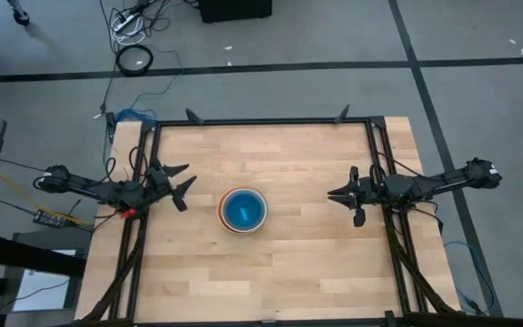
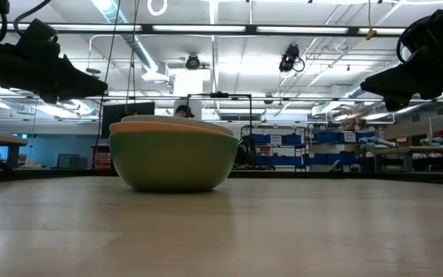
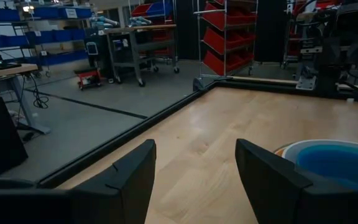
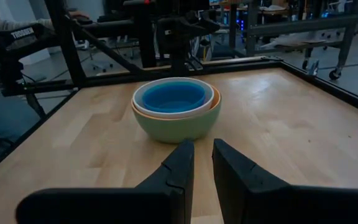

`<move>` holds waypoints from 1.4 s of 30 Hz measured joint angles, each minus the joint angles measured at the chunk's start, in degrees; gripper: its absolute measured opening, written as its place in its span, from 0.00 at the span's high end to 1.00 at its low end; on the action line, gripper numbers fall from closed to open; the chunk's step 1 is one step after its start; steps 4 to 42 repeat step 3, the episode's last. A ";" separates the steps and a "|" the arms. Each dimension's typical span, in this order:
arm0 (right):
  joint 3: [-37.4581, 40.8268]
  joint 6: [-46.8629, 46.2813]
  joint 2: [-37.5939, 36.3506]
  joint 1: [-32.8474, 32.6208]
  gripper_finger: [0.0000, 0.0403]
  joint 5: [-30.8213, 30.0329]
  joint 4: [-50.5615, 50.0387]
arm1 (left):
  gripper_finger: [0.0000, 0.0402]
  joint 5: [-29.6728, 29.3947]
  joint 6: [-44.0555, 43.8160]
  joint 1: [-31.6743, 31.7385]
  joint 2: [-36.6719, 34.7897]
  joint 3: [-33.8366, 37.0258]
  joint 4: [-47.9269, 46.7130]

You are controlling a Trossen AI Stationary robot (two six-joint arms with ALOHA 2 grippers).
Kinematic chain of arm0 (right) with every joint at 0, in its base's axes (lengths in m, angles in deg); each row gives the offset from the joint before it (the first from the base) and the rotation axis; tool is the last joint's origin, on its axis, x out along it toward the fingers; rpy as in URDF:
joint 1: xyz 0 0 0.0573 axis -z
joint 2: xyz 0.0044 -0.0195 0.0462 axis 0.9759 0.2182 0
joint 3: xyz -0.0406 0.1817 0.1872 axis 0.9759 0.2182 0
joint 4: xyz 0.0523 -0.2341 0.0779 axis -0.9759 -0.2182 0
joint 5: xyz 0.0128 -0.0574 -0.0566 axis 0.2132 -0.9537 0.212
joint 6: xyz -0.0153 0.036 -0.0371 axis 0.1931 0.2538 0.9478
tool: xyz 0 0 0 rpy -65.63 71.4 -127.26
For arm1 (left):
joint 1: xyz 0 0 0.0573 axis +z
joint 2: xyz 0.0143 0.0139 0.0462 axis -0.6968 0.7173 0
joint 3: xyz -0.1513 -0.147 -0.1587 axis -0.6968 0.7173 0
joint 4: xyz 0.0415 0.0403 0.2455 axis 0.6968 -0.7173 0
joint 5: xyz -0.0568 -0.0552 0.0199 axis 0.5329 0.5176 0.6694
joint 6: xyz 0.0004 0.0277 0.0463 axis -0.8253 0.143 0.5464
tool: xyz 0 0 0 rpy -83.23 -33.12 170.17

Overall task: Nest bowls inside each other
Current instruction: Return to home position

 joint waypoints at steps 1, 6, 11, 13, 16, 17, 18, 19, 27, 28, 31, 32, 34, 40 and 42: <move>0.00 0.00 -0.01 0.00 0.88 0.00 -0.02 | 0.43 0.00 0.00 0.00 0.00 0.00 0.00; 0.00 0.00 0.00 0.00 0.88 0.00 -0.01 | 0.43 0.00 0.01 0.00 0.00 0.00 0.00; 0.00 0.00 0.00 0.00 0.88 0.00 -0.01 | 0.43 0.00 0.01 0.00 0.00 0.00 0.00; 0.00 0.00 0.00 0.00 0.88 0.00 -0.01 | 0.43 0.00 0.01 0.00 0.00 0.00 0.00; 0.00 0.00 0.00 0.00 0.88 0.00 -0.01 | 0.43 0.00 0.01 0.00 0.00 0.00 0.00; 0.00 0.00 0.00 0.00 0.88 0.00 -0.01 | 0.43 0.00 0.01 0.00 0.00 0.00 0.00; 0.00 0.00 0.00 0.00 0.88 0.00 -0.01 | 0.43 0.00 0.01 0.00 0.00 0.00 0.00; 0.00 0.00 0.00 0.00 0.88 0.00 -0.01 | 0.43 0.00 0.01 0.00 0.00 0.00 0.00; 0.00 0.00 0.00 0.00 0.88 0.00 -0.01 | 0.43 0.00 0.01 0.00 0.00 0.00 0.00; 0.00 0.00 0.00 0.00 0.88 0.00 -0.01 | 0.43 0.00 0.01 0.00 0.00 0.00 0.00; 0.00 0.00 0.00 0.00 0.88 0.00 -0.01 | 0.43 0.00 0.01 0.00 0.00 0.00 0.00; 0.00 0.00 0.00 0.00 0.88 0.00 -0.01 | 0.43 0.00 0.01 0.00 0.00 0.00 0.00; 0.00 0.00 0.00 0.00 0.88 0.00 -0.01 | 0.43 0.00 0.01 0.00 0.00 0.00 0.00; 0.00 0.00 0.00 0.00 0.88 0.00 -0.01 | 0.43 0.00 0.01 0.00 0.00 0.00 0.00; 0.00 0.00 0.00 0.00 0.88 0.00 -0.01 | 0.43 0.00 0.01 0.00 0.00 0.00 0.00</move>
